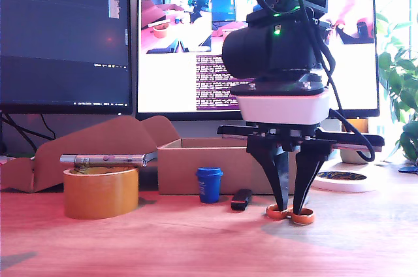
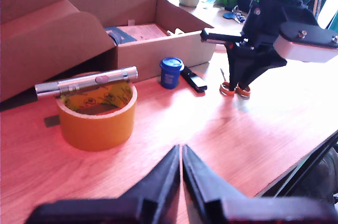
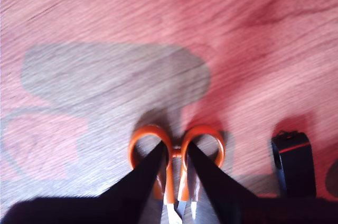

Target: Pick up the scissors and place it inside the cardboard box

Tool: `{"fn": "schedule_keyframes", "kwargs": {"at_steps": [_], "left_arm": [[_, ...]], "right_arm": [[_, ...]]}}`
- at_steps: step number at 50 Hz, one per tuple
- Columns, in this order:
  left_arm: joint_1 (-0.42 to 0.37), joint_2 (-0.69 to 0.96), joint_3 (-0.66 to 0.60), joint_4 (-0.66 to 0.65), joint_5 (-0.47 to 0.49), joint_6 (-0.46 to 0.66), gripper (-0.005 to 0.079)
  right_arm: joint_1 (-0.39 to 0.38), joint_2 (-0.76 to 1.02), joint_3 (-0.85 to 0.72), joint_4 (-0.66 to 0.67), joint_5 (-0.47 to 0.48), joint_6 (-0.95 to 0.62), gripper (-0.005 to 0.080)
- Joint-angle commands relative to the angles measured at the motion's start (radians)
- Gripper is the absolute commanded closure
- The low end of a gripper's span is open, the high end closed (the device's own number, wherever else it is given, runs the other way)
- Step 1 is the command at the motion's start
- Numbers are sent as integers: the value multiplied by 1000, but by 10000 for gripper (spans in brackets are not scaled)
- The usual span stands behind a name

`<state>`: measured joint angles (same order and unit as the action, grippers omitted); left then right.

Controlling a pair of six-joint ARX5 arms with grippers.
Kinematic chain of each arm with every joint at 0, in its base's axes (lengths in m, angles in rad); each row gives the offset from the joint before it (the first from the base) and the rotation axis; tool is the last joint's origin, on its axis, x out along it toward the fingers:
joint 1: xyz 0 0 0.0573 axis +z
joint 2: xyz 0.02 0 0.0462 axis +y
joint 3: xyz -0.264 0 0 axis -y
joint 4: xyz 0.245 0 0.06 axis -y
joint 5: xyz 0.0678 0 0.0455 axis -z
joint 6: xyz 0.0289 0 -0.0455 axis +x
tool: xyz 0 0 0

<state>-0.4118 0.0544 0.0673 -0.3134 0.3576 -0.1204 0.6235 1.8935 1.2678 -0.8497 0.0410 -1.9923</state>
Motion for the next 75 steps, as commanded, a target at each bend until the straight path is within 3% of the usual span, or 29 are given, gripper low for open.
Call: {"fn": "schedule_keyframes", "kwargs": {"at_steps": [1,38,75], "left_arm": [[-2,4,-22,6,-1,5,764],[-2,4,-22,6,-26,5,764],[-2,4,-22,72,-34,58,763]], "right_arm": [[6,0,-9,-3,4,-19,762],[18,-87,-9,-12,21,82,762],[18,-168,-9,175,11,112,762]]}}
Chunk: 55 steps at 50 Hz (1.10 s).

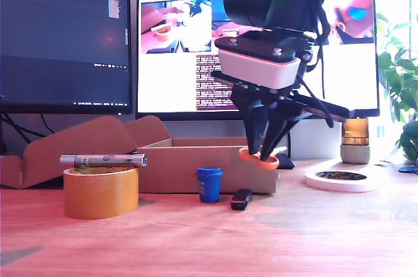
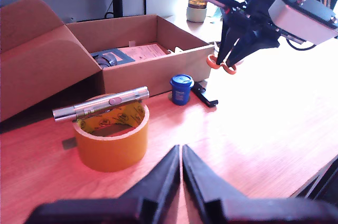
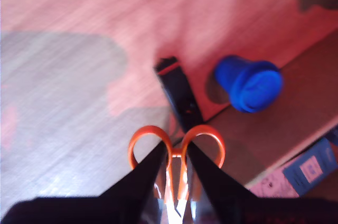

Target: Pick up the scissors and place it inside the cardboard box

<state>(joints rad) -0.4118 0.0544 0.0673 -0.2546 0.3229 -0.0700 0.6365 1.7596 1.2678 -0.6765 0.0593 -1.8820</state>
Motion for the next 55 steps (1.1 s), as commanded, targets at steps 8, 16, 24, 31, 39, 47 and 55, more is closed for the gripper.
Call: {"fn": "schedule_keyframes", "kwargs": {"at_steps": [8,16,24,31,39,47,55], "left_arm": [[-2,4,-22,13,1,8,764],[-2,4,-22,13,1,8,764],[-2,4,-22,22,1,11,764],[-2,4,-22,20,2,11,764],[-2,4,-22,20,1,11,764],[-2,4,-22,19,1,11,764],[-2,4,-22,20,0,11,764]], "right_arm": [[5,-64,-9,1,-8,9,762],[5,-84,-9,60,-7,10,762],[0,-82,-9,163,-13,27,762],[-27,-79,-9,261,-76,35,762],[-69,-64,-9,334,-121,61,762],[-111,-48,-9,406,-188,154,762],[-143,-35,-9,497,-270,293,762]]}}
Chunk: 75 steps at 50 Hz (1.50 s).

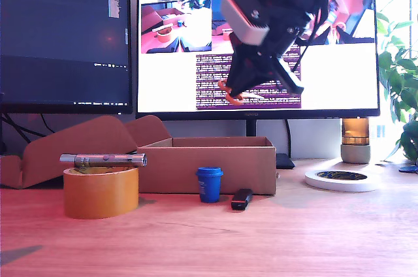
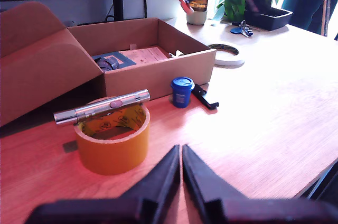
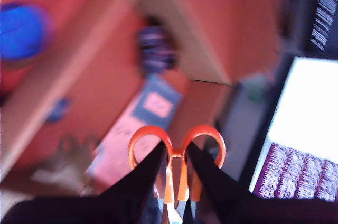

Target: Pick up the scissors and place it inside the cardboard box

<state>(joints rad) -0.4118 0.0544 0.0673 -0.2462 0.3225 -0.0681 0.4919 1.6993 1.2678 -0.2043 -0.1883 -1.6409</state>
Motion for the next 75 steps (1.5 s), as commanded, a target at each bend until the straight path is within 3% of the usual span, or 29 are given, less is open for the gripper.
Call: {"fn": "schedule_keyframes", "kwargs": {"at_steps": [1,28,42,56,75], "left_arm": [[-2,4,-22,11,1,9,764],[-2,4,-22,8,-3,9,764],[-2,4,-22,8,-11,9,764],[-2,4,-22,8,-11,9,764],[-2,4,-22,7,-17,9,764]], "right_arm": [[-2,28,-9,34,-30,71,762],[-16,175,253,53,-119,768,762],[-31,299,419,-78,-104,1154,762],[-31,369,475,-206,-26,1307,762],[-35,423,475,-294,-22,1328,762]]}}
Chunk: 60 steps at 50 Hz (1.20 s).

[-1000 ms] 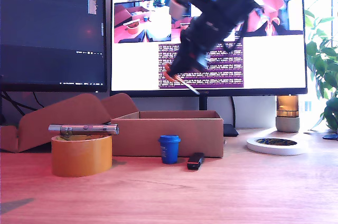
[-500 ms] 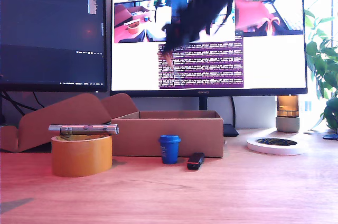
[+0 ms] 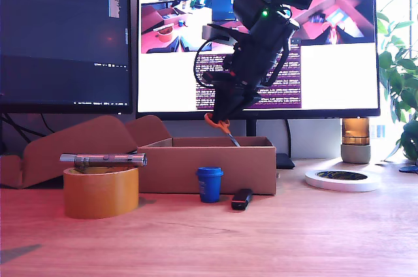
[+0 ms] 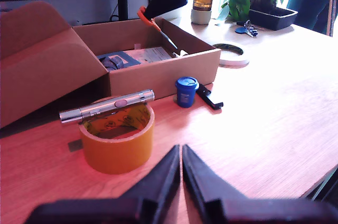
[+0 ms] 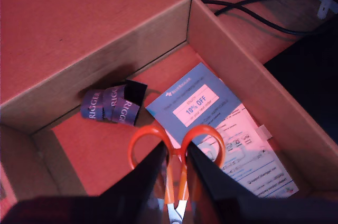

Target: Pick up the scissors and place it inside the cardboard box

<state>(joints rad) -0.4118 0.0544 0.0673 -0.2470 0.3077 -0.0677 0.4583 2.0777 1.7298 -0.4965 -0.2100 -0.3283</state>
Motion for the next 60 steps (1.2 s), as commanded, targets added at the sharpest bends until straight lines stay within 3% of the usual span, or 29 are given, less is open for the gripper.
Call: {"fn": "schedule_keyframes", "kwargs": {"at_steps": [1,27,41,48,54,60], "left_arm": [[-2,4,-22,8,-2,8,764],[-2,4,-22,8,-3,8,764],[-2,4,-22,8,-2,8,764],[-2,4,-22,5,-3,8,764],[-2,4,-22,2,-3,8,764],[-2,4,-22,1,-3,8,764]], "right_arm": [[-1,52,13,-2,0,18,762],[-3,87,13,-3,11,18,760],[-2,87,13,5,11,18,547],[-2,87,13,9,11,18,540],[-2,86,13,11,11,18,562],[-2,76,13,-3,10,19,776]]}}
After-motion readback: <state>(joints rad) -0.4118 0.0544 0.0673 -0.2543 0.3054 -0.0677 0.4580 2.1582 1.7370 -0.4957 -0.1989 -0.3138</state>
